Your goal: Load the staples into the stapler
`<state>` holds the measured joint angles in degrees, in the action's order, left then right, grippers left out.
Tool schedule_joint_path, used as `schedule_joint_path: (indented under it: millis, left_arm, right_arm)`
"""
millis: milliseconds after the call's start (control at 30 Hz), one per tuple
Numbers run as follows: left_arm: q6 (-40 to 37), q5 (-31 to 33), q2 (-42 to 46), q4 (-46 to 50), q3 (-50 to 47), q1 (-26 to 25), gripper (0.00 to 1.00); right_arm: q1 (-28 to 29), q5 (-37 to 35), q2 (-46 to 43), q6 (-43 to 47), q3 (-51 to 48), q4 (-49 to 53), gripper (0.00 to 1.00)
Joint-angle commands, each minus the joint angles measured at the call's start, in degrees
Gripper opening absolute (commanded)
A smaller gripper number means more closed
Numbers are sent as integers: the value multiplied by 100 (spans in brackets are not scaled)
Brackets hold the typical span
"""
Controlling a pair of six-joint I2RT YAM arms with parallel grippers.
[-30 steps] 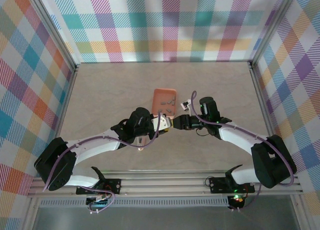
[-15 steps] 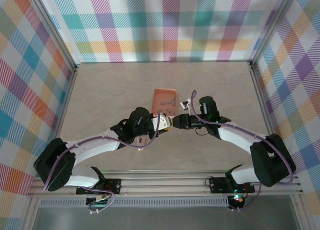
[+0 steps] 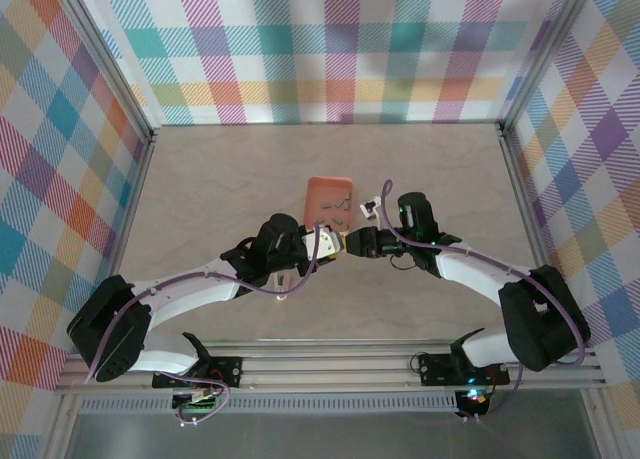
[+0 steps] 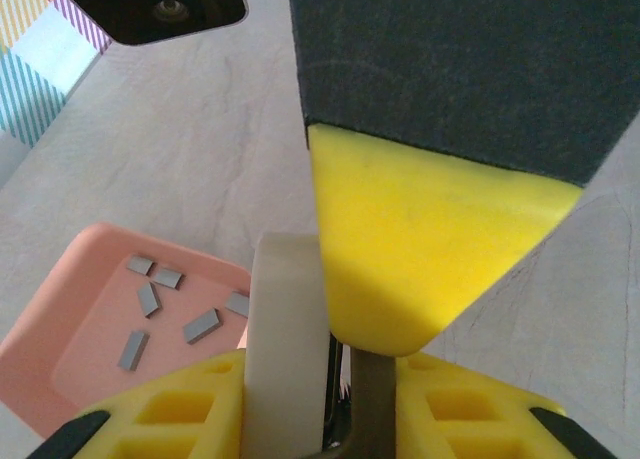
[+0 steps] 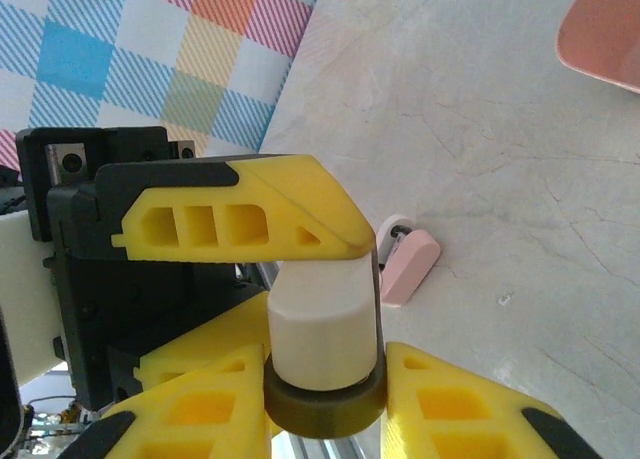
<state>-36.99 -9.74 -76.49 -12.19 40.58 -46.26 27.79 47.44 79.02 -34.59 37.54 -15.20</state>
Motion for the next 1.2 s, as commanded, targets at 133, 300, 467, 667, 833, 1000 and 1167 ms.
schedule_joint_path:
  millis: [133, 300, 467, 667, 833, 1000, 1167]
  left_arm:
    - [-2, -287, 231, 230, 115, -7, 65]
    - [219, -738, 450, 632, 179, 224, 67]
    - [458, -1455, 674, 1113, 276, 675, 67]
    - [527, -2373, 680, 1168, 393, 1159, 64]
    - [-193, -3170, 517, 1700, 718, 1236, 63]
    - [-921, -3839, 155, 2702, 1301, 1233, 62]
    - [-1249, -3984, -46, 3170, 1581, 1225, 59]
  right_arm:
    - [33, -224, -262, 1263, 270, 791, 18]
    - [25, -381, -472, 2568, 461, 1667, 15]
    - [30, -464, -615, 4140, 764, 2664, 11]
    - [50, -285, -822, 6138, 982, 3511, 4]
    - [231, -464, -848, 7485, 1212, 4132, 1]
    - [427, -795, -666, 7774, 1478, 4433, 1]
    - [602, -899, -565, 7809, 1605, 4417, 0]
